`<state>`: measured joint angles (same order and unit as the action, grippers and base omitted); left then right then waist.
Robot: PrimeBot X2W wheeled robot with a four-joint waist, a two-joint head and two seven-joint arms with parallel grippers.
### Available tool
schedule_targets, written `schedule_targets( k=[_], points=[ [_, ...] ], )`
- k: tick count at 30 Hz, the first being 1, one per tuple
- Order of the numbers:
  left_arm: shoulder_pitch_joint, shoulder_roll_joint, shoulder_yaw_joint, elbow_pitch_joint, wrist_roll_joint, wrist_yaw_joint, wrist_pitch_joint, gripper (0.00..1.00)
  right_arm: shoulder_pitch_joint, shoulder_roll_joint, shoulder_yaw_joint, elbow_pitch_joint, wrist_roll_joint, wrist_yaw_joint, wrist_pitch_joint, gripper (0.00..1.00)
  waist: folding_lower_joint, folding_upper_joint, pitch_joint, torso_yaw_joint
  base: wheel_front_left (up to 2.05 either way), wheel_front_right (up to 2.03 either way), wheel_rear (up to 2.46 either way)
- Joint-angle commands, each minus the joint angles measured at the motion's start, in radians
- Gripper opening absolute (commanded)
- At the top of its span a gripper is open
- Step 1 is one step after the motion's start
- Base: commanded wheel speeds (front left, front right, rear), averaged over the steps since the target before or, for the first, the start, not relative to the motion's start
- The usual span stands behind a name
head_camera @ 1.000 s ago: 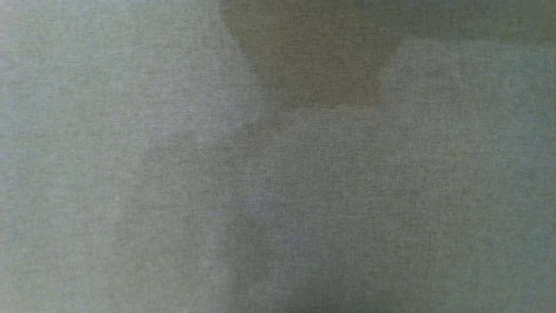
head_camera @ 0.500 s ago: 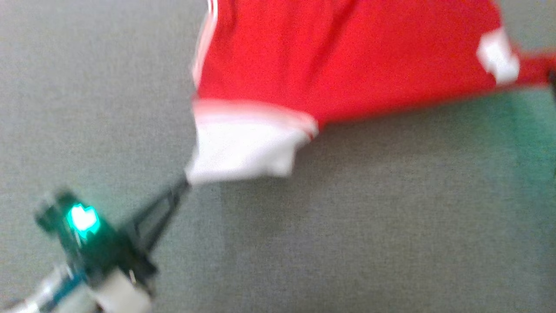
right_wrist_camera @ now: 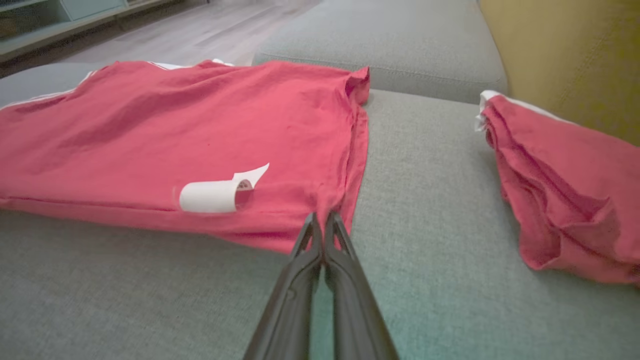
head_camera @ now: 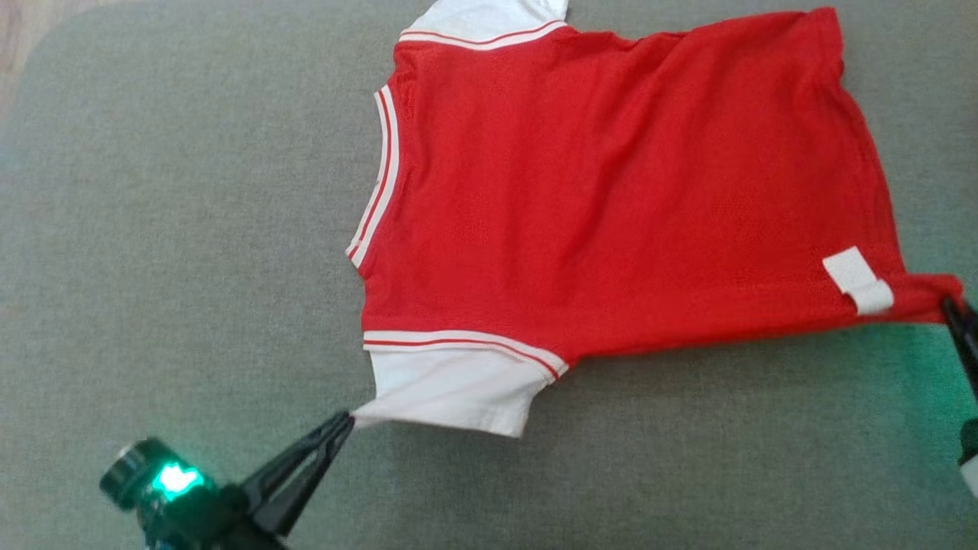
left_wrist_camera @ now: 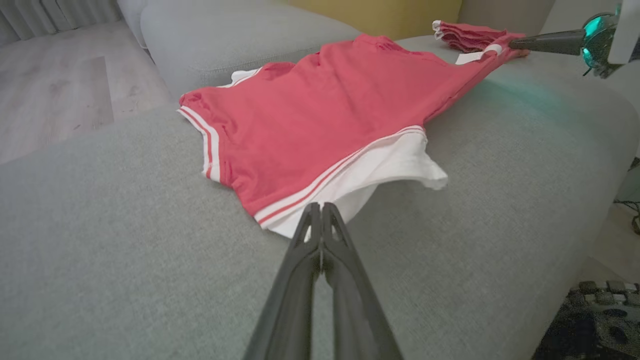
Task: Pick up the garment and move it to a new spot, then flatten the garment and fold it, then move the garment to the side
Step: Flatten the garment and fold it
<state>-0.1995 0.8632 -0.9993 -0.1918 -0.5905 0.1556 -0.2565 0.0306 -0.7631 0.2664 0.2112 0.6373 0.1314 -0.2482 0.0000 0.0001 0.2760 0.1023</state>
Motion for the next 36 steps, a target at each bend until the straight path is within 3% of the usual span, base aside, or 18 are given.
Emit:
schedule_targets(
  k=[1, 10, 18, 19, 21, 22, 23, 26, 31, 36],
  points=[
    [-0.071, 0.022, 0.056, -0.005, 0.014, -0.02, -0.005, 0.0, -0.015, -0.044, -0.013, -0.025, -0.008, -0.001, -0.013, 0.0, 0.0, -0.0001, 0.015, 0.003, 0.0, 0.0, 0.0],
    [-0.334, -0.011, 0.127, 0.097, 0.053, -0.151, 0.017, 0.0, -0.157, -0.076, -0.022, -0.041, 0.002, -0.001, 0.066, 0.0, 0.0, -0.0001, 0.103, 0.022, 0.0, 0.0, 0.0],
    [-0.517, -0.046, 0.17, 0.203, 0.069, -0.206, 0.034, 0.0, -0.3, -0.07, 0.016, -0.019, -0.001, -0.001, 0.103, 0.0, 0.0, -0.0001, 0.158, 0.018, 0.0, 0.0, 0.0],
    [-0.532, -0.055, 0.172, 0.218, 0.065, -0.211, 0.037, 0.0, -0.318, -0.066, 0.023, -0.013, -0.003, -0.001, 0.103, 0.13, 0.0, -0.0001, 0.164, 0.017, 0.0, 0.0, 0.0],
    [-0.552, -0.074, 0.173, 0.247, 0.055, -0.218, 0.039, 0.0, -0.351, -0.048, 0.03, 0.008, -0.005, -0.001, 0.098, 1.0, 0.0, -0.0001, 0.17, 0.015, 0.0, 0.0, 0.0],
    [-0.555, -0.088, 0.177, 0.26, 0.043, -0.219, 0.037, 0.4, -0.365, -0.039, 0.035, 0.017, -0.009, -0.001, 0.092, 1.0, 0.0, -0.0001, 0.172, 0.014, 0.0, 0.0, 0.0],
    [-0.556, -0.099, 0.179, 0.27, 0.037, -0.217, 0.034, 1.0, -0.374, -0.031, 0.04, 0.027, -0.01, -0.001, 0.085, 1.0, 0.0, -0.0001, 0.172, 0.014, 0.0, 0.0, 0.0],
    [-0.53, -0.131, 0.184, 0.295, 0.027, -0.188, 0.021, 1.0, -0.381, -0.009, 0.055, 0.056, -0.019, -0.001, 0.062, 1.0, 0.0, -0.0001, 0.161, 0.015, 0.0, 0.0, 0.0],
    [-0.41, -0.186, 0.199, 0.3, -0.008, -0.102, 0.004, 1.0, -0.346, 0.02, 0.05, 0.1, -0.019, -0.001, 0.019, 1.0, 0.0, -0.0001, 0.126, 0.017, 0.0, 0.0, 0.0],
    [-0.258, -0.263, 0.208, 0.279, -0.08, -0.062, -0.003, 1.0, -0.3, 0.047, 0.042, 0.128, -0.013, -0.001, -0.002, 1.0, 0.0, -0.0001, 0.098, 0.019, 0.0, 0.0, 0.0]
  ],
)
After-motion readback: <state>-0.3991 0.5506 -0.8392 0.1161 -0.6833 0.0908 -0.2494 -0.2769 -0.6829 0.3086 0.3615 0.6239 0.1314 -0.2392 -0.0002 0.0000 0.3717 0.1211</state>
